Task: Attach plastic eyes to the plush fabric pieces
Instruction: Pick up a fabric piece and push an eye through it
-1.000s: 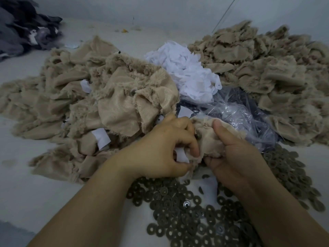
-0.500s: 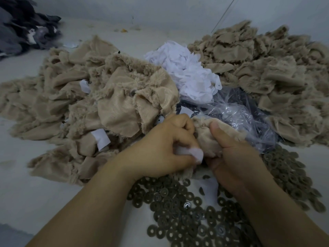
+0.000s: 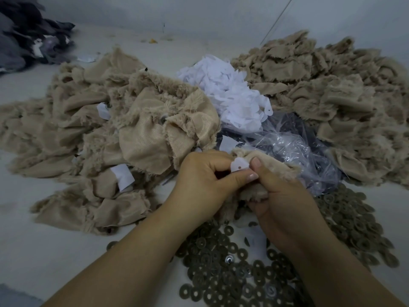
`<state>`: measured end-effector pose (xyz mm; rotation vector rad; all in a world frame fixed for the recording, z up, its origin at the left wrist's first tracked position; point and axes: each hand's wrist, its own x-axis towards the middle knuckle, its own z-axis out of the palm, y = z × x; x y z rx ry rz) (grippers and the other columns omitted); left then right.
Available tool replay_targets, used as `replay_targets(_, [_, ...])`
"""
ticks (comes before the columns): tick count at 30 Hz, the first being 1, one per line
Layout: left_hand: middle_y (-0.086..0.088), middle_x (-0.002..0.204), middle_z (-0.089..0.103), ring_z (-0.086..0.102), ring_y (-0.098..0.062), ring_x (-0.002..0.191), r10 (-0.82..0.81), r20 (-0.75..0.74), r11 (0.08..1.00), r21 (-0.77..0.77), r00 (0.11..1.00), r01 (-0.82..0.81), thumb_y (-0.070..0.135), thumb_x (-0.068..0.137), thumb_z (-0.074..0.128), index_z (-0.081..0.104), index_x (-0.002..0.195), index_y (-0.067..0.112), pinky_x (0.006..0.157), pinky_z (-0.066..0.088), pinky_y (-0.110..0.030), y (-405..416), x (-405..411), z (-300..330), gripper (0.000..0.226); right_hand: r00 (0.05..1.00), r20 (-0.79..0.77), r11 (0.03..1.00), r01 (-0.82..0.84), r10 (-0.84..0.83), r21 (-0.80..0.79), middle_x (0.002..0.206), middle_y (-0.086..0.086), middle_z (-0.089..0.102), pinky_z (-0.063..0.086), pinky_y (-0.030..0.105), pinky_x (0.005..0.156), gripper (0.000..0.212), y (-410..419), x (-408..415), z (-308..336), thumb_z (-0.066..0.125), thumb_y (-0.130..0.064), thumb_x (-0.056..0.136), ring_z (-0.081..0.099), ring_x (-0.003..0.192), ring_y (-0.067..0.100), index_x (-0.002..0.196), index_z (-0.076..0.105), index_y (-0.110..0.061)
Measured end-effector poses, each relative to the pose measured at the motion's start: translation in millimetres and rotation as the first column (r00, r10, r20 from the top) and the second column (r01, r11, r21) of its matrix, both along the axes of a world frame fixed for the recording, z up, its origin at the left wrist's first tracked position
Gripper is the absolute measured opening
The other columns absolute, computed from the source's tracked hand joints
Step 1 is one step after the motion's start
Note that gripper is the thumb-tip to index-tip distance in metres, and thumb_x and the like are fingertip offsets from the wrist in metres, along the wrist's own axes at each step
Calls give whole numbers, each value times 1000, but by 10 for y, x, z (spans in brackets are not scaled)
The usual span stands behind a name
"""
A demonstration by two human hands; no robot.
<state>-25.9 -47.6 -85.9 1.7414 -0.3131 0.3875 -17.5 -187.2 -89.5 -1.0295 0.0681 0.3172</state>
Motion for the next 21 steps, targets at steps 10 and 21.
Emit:
replay_targets(10, [-5,62,53,45,-5,62,76,3,973,219,997,-75,14,69,87,79,73,5,59,34,-19,-12,27,-26,13,978,-197,993,-45,67,111,113,39,63,58,36,86,64,47,2,32,59,-30,84,67,109,31,125,54,18])
replay_targets(21, [2,61,47,42,-3,58,136,-36,971,203,990,-126,19,73,86,74,66,-1,56,35,-20,-14,24,-32,24,987,-118,984,-87,106,154,102,24,73,61,34,76,33,47,-27,31,64,-22,85,74,97,30,100,71,7])
